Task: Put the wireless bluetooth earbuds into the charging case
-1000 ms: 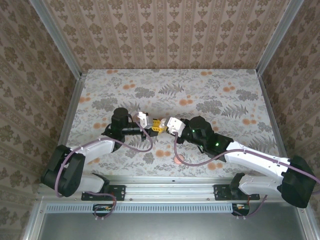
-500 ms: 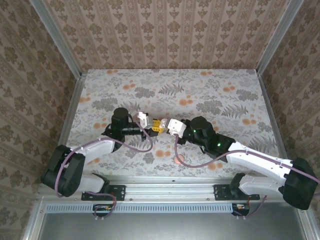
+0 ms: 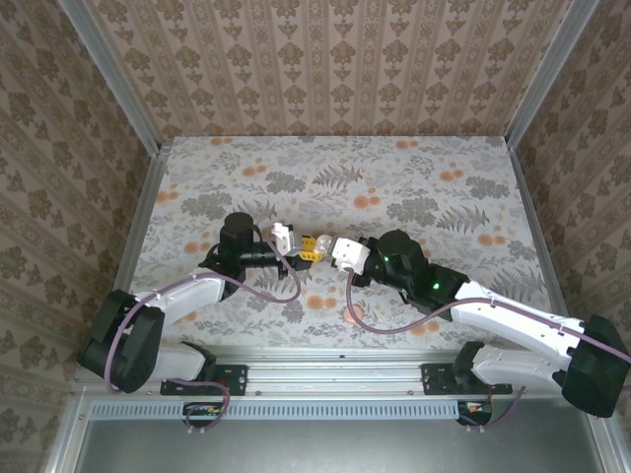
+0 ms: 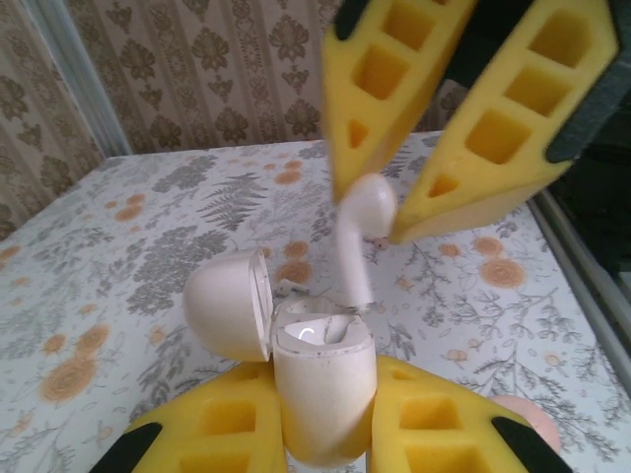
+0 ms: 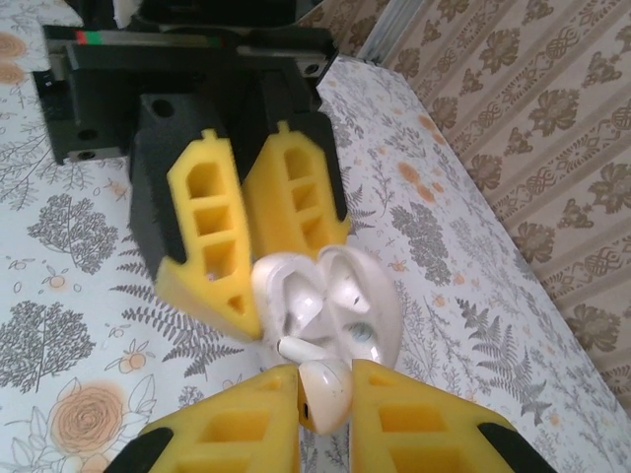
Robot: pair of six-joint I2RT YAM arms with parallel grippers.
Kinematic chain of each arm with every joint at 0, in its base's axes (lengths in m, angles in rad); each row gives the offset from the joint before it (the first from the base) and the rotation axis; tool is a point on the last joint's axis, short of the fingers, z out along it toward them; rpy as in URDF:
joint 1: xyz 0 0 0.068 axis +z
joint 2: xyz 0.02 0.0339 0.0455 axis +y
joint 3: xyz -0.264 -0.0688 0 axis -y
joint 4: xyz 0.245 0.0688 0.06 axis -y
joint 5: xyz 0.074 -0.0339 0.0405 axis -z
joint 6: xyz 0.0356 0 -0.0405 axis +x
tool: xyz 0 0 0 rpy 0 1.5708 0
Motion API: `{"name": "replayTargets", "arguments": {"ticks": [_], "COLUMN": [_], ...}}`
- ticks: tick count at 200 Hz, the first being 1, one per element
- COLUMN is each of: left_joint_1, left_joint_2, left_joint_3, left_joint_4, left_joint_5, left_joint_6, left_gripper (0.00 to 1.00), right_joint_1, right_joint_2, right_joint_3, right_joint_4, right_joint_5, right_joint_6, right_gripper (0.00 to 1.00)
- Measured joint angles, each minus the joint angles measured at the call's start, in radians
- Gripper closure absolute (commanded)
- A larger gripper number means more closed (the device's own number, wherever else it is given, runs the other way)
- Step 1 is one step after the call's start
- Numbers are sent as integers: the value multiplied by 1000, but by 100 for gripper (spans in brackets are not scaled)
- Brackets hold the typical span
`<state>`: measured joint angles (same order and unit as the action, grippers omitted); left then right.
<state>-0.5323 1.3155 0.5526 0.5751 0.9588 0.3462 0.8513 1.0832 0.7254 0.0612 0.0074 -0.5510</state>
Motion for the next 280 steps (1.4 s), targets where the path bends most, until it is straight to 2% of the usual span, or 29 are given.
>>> {"name": "replayTargets", "arguments": {"ticks": [126,208,280], "left_joint_1": [-5,-24,-42], "left_joint_2": [0,-3,-31], "left_joint_3": [6,6,6], "left_joint_4": [-11,-112,-119], "left_joint_5": [-67,-105,-130], "left_joint_6": [41,126,163], "left_gripper": [100,100,100], "right_joint_1": [0,0,0], "right_joint_2": [-24,-40,-33], "right_joint_3": [0,0,-13], "right_joint_4": [-42,-42,-33], "right_joint_5": [0,0,0], "right_joint_6": [34,33,3], "right_gripper": [84,85,85]}}
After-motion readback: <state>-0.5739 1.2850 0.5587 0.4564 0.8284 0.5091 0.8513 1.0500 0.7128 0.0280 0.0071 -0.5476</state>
